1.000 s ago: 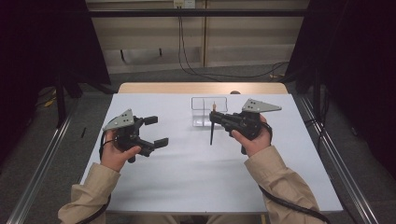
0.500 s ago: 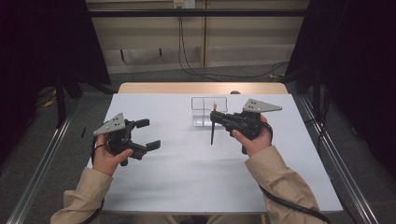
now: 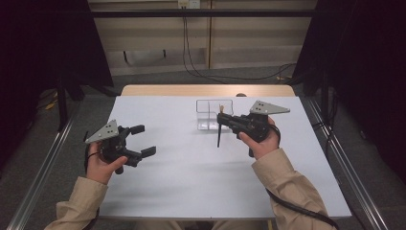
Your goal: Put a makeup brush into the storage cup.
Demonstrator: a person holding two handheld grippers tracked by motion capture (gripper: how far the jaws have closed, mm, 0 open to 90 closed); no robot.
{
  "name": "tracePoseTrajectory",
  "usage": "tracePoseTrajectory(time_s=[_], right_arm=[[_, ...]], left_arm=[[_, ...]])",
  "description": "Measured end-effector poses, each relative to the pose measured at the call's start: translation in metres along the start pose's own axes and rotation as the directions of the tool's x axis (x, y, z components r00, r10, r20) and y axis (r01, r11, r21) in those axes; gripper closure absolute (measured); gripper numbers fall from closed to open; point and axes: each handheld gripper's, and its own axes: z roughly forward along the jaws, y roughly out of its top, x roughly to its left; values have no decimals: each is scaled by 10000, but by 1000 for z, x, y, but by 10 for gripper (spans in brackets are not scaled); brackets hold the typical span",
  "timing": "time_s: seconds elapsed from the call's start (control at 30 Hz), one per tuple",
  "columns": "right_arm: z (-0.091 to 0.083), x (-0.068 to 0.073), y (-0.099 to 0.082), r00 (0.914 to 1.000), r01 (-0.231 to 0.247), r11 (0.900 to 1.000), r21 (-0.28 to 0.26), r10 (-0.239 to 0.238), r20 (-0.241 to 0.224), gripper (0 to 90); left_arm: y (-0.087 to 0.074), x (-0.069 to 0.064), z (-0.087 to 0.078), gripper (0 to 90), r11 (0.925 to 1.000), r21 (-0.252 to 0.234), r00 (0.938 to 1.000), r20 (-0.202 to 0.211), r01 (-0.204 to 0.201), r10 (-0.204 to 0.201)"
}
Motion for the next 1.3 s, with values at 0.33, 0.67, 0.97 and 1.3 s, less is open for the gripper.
tracePoseTrajectory(time_s=[0.33, 0.67, 0.97, 1.3], right_arm=[[-2, -6, 2, 9998, 91, 10000, 7, -91, 177, 845], [-5, -14, 6, 9990, 213, 9998, 16, -213, 405, 844], [-7, -25, 14, 9964, 386, 9993, -14, -383, 760, 845], [-4, -38, 24, 9923, 448, 9990, -83, -435, 1160, 844]], left_arm=[[-7, 0, -9, 12, 9999, 67, 9998, -136, 146, -145], [-13, 0, -15, 10, 9999, 103, 9996, -245, 122, -119], [-14, 0, -16, 3, 9999, 125, 9996, -276, 68, -64], [-18, 1, -15, 0, 9995, 256, 9998, -147, 166, -162]])
